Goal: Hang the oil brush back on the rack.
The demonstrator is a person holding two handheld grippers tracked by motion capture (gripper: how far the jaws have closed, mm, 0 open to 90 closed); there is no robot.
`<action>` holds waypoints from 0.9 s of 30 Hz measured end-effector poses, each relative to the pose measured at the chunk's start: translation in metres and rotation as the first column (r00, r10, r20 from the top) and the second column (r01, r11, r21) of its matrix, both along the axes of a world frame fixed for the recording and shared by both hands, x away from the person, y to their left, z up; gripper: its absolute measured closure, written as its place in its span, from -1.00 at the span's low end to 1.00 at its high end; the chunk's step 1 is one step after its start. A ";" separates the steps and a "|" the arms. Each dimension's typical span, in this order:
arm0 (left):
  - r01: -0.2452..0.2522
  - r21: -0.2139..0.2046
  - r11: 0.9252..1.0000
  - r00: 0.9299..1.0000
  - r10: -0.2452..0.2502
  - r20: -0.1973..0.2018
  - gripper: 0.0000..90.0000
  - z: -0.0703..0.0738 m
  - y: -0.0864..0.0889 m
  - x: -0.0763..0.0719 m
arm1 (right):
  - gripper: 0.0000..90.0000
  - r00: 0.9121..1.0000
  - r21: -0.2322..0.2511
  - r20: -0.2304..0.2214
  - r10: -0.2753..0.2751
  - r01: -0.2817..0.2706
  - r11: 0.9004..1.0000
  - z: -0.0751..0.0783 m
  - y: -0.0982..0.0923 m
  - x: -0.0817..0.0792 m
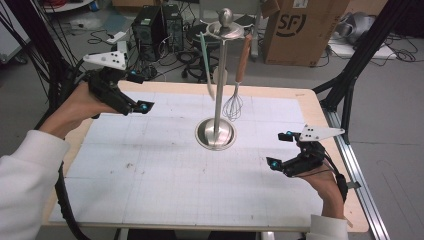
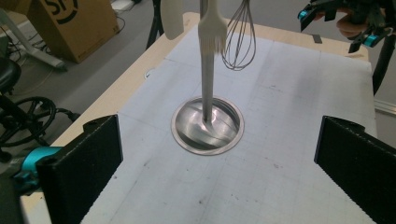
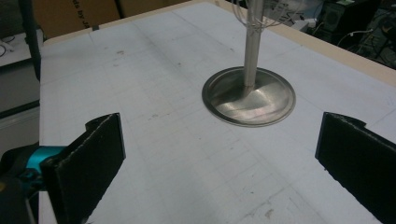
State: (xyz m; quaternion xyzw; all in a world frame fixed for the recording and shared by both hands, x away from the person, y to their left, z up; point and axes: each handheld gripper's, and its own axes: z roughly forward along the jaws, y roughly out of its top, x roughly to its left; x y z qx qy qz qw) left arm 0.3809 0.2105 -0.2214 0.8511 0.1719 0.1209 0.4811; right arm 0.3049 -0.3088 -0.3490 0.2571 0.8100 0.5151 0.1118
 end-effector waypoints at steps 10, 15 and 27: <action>-0.023 -0.064 0.998 0.999 0.025 0.035 -0.96 -0.033 0.022 -0.028 | -1.00 0.999 0.001 0.013 -0.037 0.037 0.999 -0.004 -0.003 -0.001; -0.044 -0.119 0.992 0.999 0.047 0.022 -0.96 -0.057 0.031 -0.039 | -1.00 0.998 -0.001 0.034 -0.048 0.048 0.999 -0.004 -0.003 -0.003; -0.066 -0.157 0.985 0.997 0.071 0.028 -0.96 -0.102 0.049 -0.059 | -1.00 0.997 0.003 0.040 -0.060 0.060 0.998 -0.008 -0.003 -0.001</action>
